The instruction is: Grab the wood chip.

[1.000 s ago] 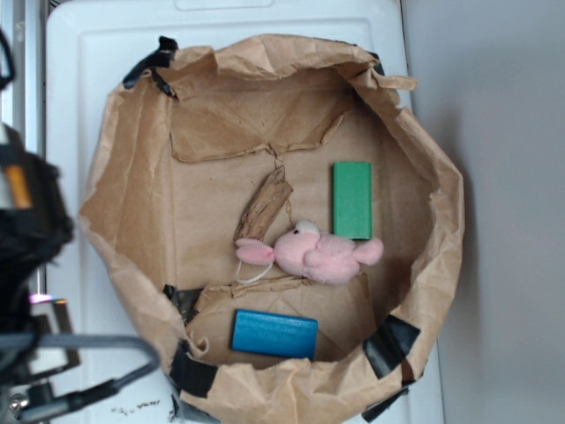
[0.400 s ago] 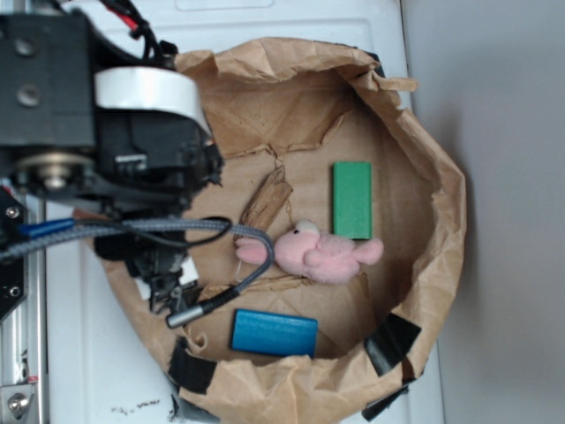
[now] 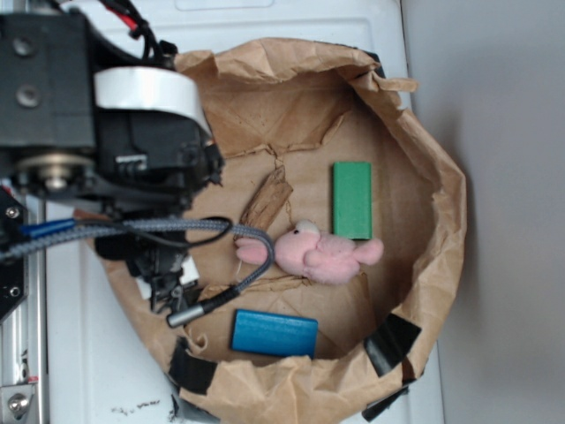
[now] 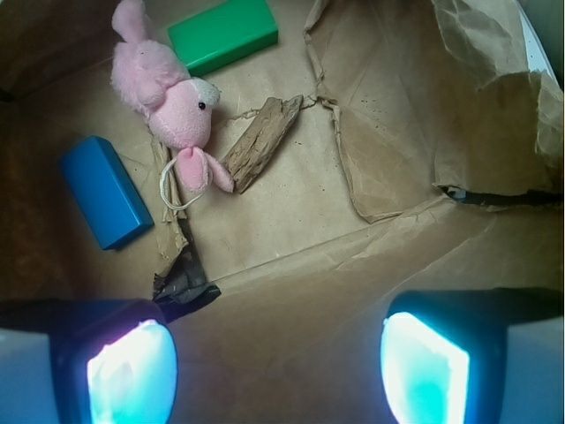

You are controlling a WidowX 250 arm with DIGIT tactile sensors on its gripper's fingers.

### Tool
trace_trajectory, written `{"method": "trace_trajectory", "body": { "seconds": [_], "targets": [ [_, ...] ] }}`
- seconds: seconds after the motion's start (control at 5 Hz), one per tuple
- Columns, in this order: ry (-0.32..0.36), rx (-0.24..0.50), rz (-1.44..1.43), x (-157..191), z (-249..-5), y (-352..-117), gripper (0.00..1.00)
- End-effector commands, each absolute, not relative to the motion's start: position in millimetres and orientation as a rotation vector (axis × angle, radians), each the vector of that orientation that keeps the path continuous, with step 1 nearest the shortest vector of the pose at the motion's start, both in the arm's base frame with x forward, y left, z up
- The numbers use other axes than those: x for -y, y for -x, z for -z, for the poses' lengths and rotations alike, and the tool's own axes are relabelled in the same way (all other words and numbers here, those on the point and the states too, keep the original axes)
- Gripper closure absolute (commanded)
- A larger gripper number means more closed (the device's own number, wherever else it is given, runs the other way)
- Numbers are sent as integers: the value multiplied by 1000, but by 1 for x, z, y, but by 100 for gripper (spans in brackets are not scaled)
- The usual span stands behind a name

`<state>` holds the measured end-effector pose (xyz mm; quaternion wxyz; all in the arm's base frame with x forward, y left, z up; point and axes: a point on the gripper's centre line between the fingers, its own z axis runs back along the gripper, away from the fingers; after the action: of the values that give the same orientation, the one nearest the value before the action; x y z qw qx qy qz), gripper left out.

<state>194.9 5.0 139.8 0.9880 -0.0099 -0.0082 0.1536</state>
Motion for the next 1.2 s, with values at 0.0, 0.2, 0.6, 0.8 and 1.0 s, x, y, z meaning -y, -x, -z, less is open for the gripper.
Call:
{"method": "trace_trajectory", "body": {
  "seconds": [0.0, 0.2, 0.6, 0.8, 1.0],
  "targets": [
    [76, 127, -380, 4, -136, -231, 0],
    [39, 148, -377, 1, -111, -232, 0],
    [-7, 151, -376, -21, -60, -274, 0],
    [-7, 151, -376, -21, -60, -274, 0],
    [-7, 151, -376, -21, -60, -274, 0]
  ]
}}
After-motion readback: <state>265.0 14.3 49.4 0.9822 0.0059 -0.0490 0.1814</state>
